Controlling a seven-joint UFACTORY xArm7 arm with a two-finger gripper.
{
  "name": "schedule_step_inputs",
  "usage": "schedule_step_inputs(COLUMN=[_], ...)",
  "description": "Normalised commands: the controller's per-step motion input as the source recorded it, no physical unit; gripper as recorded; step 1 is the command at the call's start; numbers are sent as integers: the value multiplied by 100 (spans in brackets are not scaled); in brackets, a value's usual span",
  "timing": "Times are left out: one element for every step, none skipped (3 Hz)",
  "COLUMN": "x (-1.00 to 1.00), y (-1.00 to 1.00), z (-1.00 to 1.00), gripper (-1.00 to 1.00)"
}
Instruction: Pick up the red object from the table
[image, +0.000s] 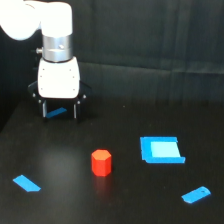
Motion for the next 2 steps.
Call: schedule_step_inputs(x=[82, 66], y=[-80, -79], z=[-2, -15], gripper=[95, 100])
